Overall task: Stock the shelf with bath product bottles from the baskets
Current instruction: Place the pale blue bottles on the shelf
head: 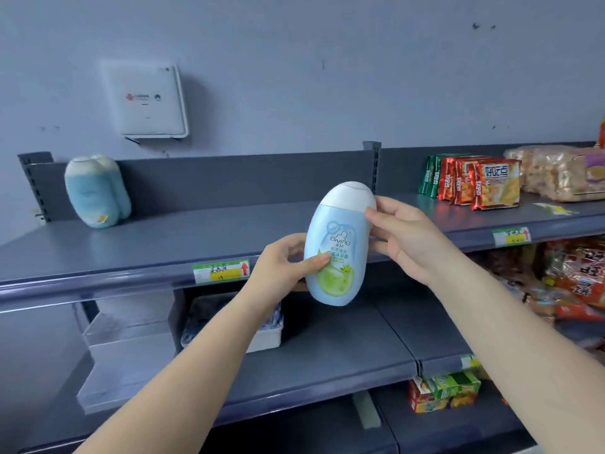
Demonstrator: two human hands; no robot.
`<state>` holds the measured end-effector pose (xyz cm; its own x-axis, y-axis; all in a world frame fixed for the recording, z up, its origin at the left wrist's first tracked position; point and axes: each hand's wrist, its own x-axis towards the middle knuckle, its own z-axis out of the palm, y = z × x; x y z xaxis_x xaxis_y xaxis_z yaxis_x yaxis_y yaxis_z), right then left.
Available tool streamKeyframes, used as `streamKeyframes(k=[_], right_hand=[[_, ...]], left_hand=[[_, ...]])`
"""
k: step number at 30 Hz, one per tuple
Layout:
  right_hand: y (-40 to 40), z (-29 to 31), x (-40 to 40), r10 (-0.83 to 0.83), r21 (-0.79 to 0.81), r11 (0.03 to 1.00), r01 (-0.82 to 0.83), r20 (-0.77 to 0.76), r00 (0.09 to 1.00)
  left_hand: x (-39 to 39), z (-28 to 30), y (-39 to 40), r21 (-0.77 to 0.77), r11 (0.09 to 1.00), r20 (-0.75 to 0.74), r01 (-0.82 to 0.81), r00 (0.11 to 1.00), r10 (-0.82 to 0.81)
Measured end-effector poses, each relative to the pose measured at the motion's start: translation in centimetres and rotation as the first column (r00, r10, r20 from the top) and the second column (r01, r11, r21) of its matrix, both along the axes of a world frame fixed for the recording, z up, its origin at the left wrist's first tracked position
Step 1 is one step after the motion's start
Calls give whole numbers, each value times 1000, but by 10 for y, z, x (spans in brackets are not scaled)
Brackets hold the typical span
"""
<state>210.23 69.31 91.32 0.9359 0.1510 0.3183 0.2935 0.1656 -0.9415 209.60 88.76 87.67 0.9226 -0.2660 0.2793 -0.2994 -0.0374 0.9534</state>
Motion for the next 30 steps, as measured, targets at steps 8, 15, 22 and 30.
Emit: streamKeyframes(k=[8, 15, 22, 30], right_hand=[[128, 16, 29, 106, -3, 994, -106, 71, 992], [240, 22, 47, 166, -5, 986, -166, 127, 978], [319, 21, 59, 187, 3, 982, -189, 144, 972], [371, 22, 95, 203, -145, 974, -174, 225, 953]], left_hand=[[8, 17, 124, 20, 986, 62, -168, 984, 166], [5, 27, 229, -5, 968, 70, -253, 965, 252], [6, 31, 299, -11, 945, 84, -326, 942, 325], [32, 28, 341, -58, 914, 64, -401, 912, 404]])
